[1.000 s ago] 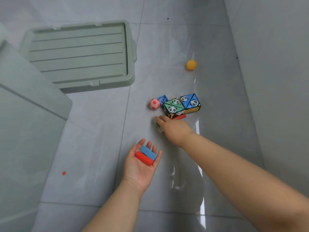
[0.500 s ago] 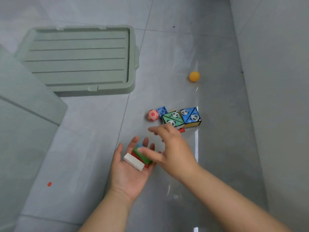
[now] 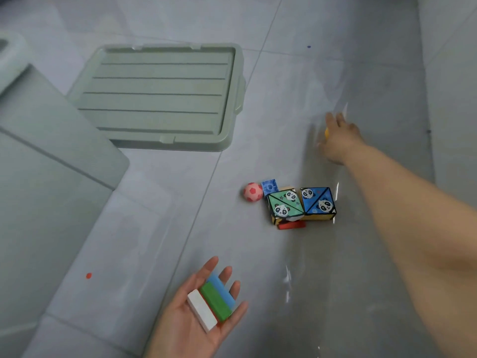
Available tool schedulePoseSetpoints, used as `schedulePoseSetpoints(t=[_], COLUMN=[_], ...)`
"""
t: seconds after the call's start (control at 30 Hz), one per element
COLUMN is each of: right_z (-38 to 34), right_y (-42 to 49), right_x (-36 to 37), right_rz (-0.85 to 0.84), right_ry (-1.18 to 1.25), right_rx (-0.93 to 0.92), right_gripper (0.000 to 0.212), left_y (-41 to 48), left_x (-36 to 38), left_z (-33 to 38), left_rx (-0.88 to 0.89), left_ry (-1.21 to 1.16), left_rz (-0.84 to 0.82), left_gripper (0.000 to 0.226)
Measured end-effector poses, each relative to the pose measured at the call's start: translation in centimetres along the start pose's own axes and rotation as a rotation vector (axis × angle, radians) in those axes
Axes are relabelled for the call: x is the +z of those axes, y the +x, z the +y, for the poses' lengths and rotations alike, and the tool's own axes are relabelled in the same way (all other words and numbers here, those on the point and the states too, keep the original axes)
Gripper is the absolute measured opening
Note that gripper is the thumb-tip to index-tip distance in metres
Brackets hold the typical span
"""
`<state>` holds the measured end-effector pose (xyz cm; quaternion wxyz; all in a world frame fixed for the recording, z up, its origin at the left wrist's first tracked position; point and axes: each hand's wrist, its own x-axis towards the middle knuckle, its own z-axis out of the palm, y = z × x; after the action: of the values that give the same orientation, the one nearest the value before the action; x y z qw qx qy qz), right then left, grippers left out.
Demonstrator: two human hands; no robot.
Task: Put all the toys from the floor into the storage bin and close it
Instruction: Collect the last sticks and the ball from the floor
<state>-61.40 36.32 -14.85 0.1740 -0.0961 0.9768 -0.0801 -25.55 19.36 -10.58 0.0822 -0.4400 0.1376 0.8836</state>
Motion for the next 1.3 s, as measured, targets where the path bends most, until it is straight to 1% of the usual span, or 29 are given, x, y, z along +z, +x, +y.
schedulePoseSetpoints(t=[0.07, 0.13, 0.17, 0.27, 0.3, 0.37, 0.4, 0.47, 0.53, 0.63, 0.67, 0.73, 0.77, 0.8, 0.83, 0.87, 0.9, 0.93, 1.0, 1.03, 1.07, 1.1, 1.13, 1.17, 1.2, 1.23, 1.27, 1.3], right_z=[0.0, 0.2, 0.2, -0.2, -0.7, -2.2, -3.2, -5.6, -8.0, -11.0, -11.8, -12.9, -13.1, -13.1, -13.0, -12.8, -12.5, -12.2, -11.6, -11.5, -11.5, -11.6, -11.6, -11.7, -11.8, -11.8, -11.8, -11.9], right_y=[0.2, -0.2, -0.8, -2.7, -3.6, -6.2, -7.7, -11.2, -15.1, -20.8, -22.5, -24.8, -25.2, -24.9, -24.2, -23.0, -21.5, -19.9, -17.1, -16.3, -15.9, -15.7, -15.5, -15.5, -15.8, -16.1, -16.5, -17.1], right_x=[0.7, 1.9, 2.5, 3.7, 3.9, 3.8, 3.5, 3.0, 2.7, 3.4, 3.9, 4.8, 4.9, 5.0, 4.9, 4.9, 4.9, 5.0, 5.9, 6.5, 7.1, 7.5, 8.0, 8.1, 8.0, 8.2, 8.7, 9.2], right_rz=[-0.011, 0.065, 0.109, 0.187, 0.208, 0.281, 0.332, 0.416, 0.425, 0.325, 0.263, 0.124, 0.065, 0.050, 0.091, 0.175, 0.238, 0.228, 0.076, 0.039, 0.053, 0.116, 0.203, 0.317, 0.389, 0.432, 0.441, 0.419], right_ry=[-0.026, -0.006, 0.013, 0.126, 0.182, 0.295, 0.346, 0.423, 0.520, 0.628, 0.612, 0.543, 0.538, 0.573, 0.613, 0.619, 0.559, 0.439, 0.141, 0.035, -0.052, -0.116, -0.147, -0.176, -0.177, -0.159, -0.131, -0.110], right_rx=[-0.036, -0.051, -0.054, -0.075, -0.096, -0.169, -0.223, -0.367, -0.497, -0.609, -0.636, -0.703, -0.712, -0.689, -0.640, -0.569, -0.493, -0.419, -0.306, -0.306, -0.342, -0.378, -0.405, -0.431, -0.442, -0.441, -0.421, -0.386], right_gripper=[0.060, 0.042, 0.037, 0.039, 0.042, 0.048, 0.049, 0.047, 0.044, 0.042, 0.044, 0.050, 0.053, 0.053, 0.053, 0.052, 0.051, 0.051, 0.056, 0.053, 0.046, 0.043, 0.042, 0.035, 0.026, 0.022, 0.026, 0.030], left_y=[-0.5, -0.8, -0.8, -0.1, 0.0, 0.5, 0.9, 1.7, 2.3, 2.6, 2.5, 2.4, 2.4, 2.4, 2.4, 2.3, 1.9, 1.8, 1.2, 1.0, 0.8, 0.6, 0.4, 0.2, -0.1, -0.3, -0.5, -0.7], left_x=[-0.5, -0.4, -0.2, 0.1, 0.6, 1.4, 1.5, 2.1, 3.0, 4.1, 4.1, 3.6, 3.2, 2.8, 2.3, 1.8, 1.6, 1.2, 0.5, 0.2, -0.2, -0.5, -0.9, -1.2, -1.5, -1.7, -1.9, -2.1], left_z=[0.2, 0.6, 0.8, 0.8, 0.8, 0.7, 0.7, 0.9, 1.1, 1.7, 2.0, 2.6, 2.9, 3.2, 3.6, 3.9, 4.1, 4.3, 4.6, 4.7, 4.8, 4.8, 4.8, 4.8, 4.8, 4.7, 4.7, 4.6], left_rx=[-0.037, -0.060, -0.058, -0.010, -0.001, 0.011, 0.030, 0.054, 0.085, 0.073, 0.071, 0.074, 0.082, 0.106, 0.132, 0.150, 0.152, 0.149, 0.139, 0.137, 0.138, 0.139, 0.143, 0.148, 0.151, 0.147, 0.140, 0.135], left_ry=[-0.010, -0.021, -0.018, -0.005, 0.007, 0.016, 0.010, -0.017, -0.012, -0.010, -0.033, -0.062, -0.052, -0.044, -0.043, -0.048, -0.050, -0.058, -0.064, -0.069, -0.070, -0.067, -0.060, -0.057, -0.054, -0.056, -0.054, -0.057], left_rz=[-0.026, -0.045, -0.044, -0.022, -0.018, -0.029, -0.018, -0.004, -0.017, -0.131, -0.183, -0.246, -0.243, -0.231, -0.207, -0.187, -0.171, -0.167, -0.173, -0.175, -0.181, -0.186, -0.193, -0.200, -0.205, -0.205, -0.205, -0.202], left_gripper=[0.083, 0.081, 0.081, 0.080, 0.071, 0.033, 0.028, 0.035, 0.035, 0.035, 0.041, 0.065, 0.071, 0.070, 0.067, 0.066, 0.066, 0.068, 0.072, 0.074, 0.075, 0.076, 0.078, 0.079, 0.079, 0.077, 0.068, 0.052])
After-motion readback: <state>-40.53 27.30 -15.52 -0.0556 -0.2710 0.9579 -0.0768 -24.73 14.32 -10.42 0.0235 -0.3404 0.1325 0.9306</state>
